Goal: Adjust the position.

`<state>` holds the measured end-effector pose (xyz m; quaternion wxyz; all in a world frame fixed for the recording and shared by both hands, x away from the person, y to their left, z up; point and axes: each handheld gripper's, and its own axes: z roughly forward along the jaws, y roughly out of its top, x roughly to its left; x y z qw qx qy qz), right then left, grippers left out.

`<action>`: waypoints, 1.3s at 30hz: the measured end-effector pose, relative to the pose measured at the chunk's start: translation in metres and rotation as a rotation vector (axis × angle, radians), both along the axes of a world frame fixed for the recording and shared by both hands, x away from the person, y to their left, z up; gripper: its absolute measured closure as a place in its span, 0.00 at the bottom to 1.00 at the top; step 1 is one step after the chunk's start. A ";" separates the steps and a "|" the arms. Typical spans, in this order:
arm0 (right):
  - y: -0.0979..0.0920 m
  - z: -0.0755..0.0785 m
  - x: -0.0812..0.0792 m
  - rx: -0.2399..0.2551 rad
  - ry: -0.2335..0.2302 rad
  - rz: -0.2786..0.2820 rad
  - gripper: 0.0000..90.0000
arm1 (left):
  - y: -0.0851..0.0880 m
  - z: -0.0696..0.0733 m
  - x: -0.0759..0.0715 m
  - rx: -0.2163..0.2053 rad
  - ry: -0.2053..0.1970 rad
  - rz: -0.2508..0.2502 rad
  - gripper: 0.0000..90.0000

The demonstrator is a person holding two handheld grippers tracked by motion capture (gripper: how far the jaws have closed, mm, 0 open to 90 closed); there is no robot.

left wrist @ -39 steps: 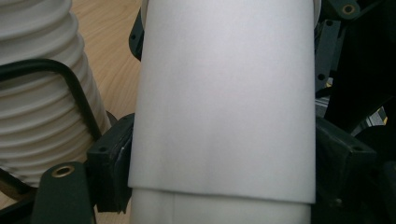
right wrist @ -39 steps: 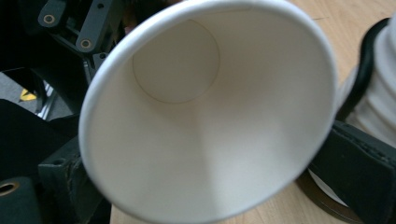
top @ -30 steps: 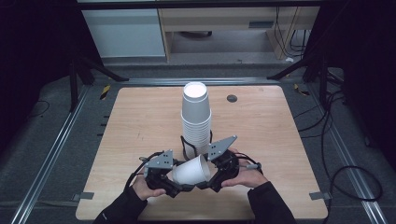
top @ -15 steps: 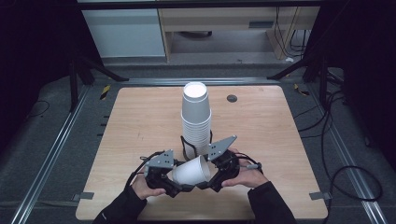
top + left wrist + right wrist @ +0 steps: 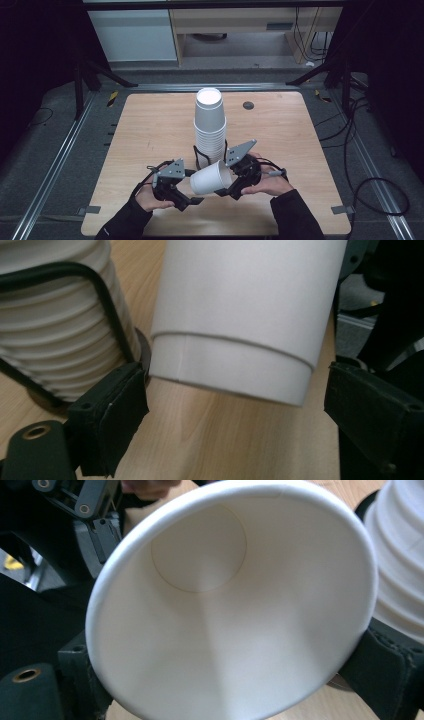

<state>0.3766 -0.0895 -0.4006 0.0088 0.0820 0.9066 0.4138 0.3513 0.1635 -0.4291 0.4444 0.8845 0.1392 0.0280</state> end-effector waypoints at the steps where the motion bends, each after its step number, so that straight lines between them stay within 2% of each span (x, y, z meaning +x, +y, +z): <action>1: 0.000 0.000 0.000 0.000 0.000 0.000 0.10 | 0.000 0.000 0.000 0.000 0.000 0.000 0.10; 2: 0.002 0.001 0.001 -0.028 -0.007 -0.004 0.10 | -0.001 -0.001 0.001 0.024 -0.009 0.003 0.09; 3: 0.002 0.001 0.001 -0.028 -0.007 -0.004 0.10 | -0.001 -0.001 0.001 0.024 -0.009 0.003 0.09; 7: 0.012 -0.001 0.004 -0.088 -0.009 0.012 0.10 | -0.004 -0.003 0.001 0.053 -0.008 0.001 0.08; 11: 0.025 -0.007 0.004 -0.120 0.010 0.036 0.10 | -0.008 -0.006 0.001 0.086 -0.009 -0.008 0.09; 12: 0.030 -0.010 0.004 -0.139 0.015 0.048 0.10 | -0.009 -0.007 0.001 0.105 -0.016 -0.016 0.09; 14: 0.034 -0.011 0.005 -0.145 0.019 0.058 0.10 | -0.010 -0.009 0.001 0.115 -0.012 -0.022 0.10; 17: 0.037 -0.012 0.005 -0.141 0.022 0.068 0.10 | -0.011 -0.009 0.001 0.126 -0.014 -0.027 0.10; 24: 0.041 -0.011 0.004 -0.132 0.026 0.083 0.10 | -0.010 -0.008 0.000 0.124 -0.021 -0.027 0.23; 34: 0.041 -0.012 0.003 -0.116 0.023 0.086 0.08 | -0.010 -0.007 -0.001 0.127 -0.035 -0.029 0.24; 39: 0.040 -0.012 0.003 -0.098 0.025 0.078 0.07 | -0.009 -0.006 -0.001 0.115 -0.033 -0.027 0.24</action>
